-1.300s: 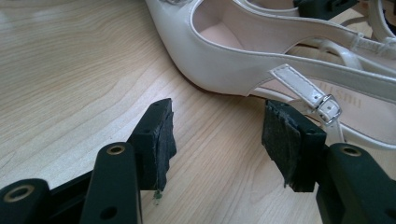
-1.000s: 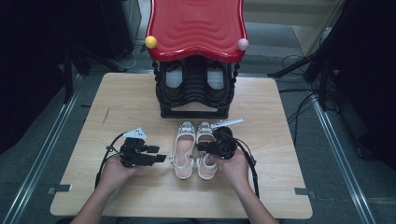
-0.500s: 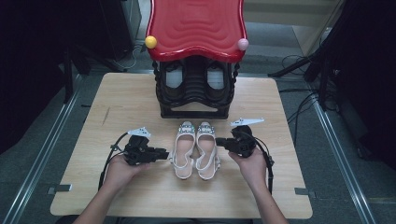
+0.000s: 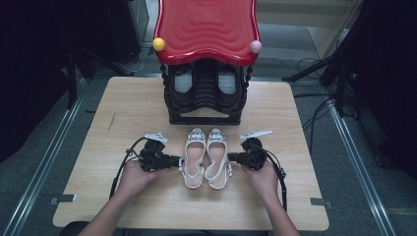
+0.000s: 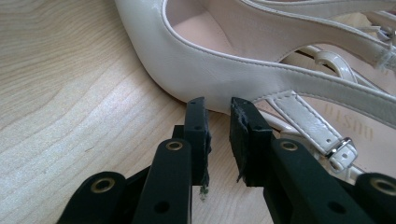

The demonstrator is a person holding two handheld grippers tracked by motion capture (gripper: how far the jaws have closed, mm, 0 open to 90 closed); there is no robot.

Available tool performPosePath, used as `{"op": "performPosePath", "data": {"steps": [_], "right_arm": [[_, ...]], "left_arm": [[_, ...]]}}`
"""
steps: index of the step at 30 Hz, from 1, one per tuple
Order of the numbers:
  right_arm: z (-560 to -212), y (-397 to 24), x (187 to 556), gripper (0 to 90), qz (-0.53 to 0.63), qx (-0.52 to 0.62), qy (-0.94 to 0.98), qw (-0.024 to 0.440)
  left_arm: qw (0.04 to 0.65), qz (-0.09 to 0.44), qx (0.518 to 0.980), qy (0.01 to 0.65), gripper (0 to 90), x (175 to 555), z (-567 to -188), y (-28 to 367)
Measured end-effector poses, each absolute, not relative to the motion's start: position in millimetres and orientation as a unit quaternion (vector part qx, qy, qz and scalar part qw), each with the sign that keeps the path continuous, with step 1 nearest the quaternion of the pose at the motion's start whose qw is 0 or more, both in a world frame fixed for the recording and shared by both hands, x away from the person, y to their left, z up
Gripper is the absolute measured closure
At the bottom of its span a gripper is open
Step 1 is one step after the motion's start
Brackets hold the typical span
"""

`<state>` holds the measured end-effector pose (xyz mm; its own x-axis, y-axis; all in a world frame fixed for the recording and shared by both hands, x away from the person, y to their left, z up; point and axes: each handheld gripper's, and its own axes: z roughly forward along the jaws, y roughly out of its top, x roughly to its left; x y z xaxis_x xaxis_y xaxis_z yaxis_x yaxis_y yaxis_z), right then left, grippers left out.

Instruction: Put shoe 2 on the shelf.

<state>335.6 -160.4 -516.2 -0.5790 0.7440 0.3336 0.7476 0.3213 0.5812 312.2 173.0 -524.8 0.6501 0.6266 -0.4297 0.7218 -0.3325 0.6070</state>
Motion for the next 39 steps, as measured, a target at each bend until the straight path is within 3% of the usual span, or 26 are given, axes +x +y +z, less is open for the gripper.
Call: {"op": "performPosePath", "data": {"steps": [7,17,39], "right_arm": [[-517.3,-159.1,334.8,90.0,-0.362,-0.462,-0.81,0.001],[-518.8,-160.0,338.1,90.0,-0.368,-0.459,-0.809,0.003],[-524.6,-159.2,324.3,90.0,-0.395,-0.481,-0.782,-0.034]], "left_arm": [[0.401,-0.063,0.82,0.403,76.2,308.9,-525.0,165.1],[0.403,-0.076,0.818,0.403,84.1,305.4,-524.7,159.2],[0.408,-0.081,0.815,0.404,84.2,303.4,-526.1,158.4]]}}
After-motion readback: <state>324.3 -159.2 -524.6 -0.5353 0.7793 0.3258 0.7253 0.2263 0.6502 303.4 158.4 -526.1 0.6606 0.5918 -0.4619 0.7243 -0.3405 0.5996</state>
